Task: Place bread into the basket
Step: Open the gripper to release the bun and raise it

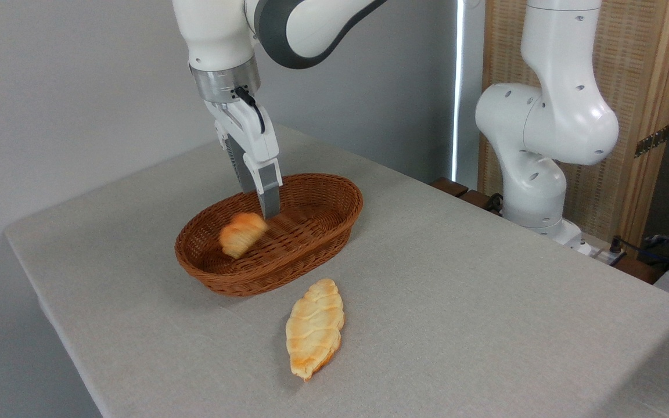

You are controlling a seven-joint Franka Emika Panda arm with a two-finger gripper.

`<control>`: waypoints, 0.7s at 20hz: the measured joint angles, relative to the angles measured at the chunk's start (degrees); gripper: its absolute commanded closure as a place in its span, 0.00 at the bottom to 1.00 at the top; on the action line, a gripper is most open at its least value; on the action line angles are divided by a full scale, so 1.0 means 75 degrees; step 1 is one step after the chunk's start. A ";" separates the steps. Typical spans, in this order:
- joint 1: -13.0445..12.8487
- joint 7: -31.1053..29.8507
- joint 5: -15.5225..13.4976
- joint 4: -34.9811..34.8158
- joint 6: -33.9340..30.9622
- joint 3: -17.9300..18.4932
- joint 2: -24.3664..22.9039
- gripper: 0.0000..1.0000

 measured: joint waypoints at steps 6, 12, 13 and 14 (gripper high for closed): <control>0.0013 0.0000 0.0000 0.0022 0.0000 -0.0006 0.0014 0.00; 0.0107 0.0234 0.0116 0.0657 -0.0569 0.1084 -0.0115 0.00; 0.0124 0.0374 0.0147 0.0793 -0.0799 0.1324 -0.0134 0.00; 0.0135 0.0491 0.0162 0.0919 -0.0962 0.1563 -0.0148 0.00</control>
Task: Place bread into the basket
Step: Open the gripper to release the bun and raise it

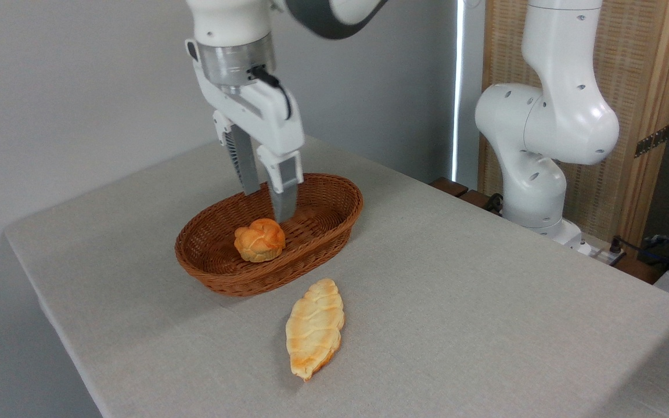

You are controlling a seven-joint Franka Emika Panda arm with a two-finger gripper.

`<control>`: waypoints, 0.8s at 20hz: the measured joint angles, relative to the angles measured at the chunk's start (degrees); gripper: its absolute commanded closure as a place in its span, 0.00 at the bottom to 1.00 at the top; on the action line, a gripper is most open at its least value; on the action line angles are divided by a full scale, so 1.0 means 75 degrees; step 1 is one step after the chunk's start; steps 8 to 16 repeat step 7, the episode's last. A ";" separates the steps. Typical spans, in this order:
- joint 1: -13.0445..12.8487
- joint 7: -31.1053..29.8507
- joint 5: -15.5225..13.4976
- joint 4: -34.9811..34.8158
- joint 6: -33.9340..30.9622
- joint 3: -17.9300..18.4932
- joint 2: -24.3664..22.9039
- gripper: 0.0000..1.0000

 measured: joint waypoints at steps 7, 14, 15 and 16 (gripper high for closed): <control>0.0023 0.0155 0.0524 0.0558 -0.0102 0.0907 -0.0010 0.00; 0.0023 0.0155 0.0524 0.0558 -0.0102 0.0907 -0.0010 0.00; 0.0023 0.0155 0.0524 0.0558 -0.0102 0.0907 -0.0010 0.00; 0.0023 0.0155 0.0524 0.0558 -0.0102 0.0907 -0.0010 0.00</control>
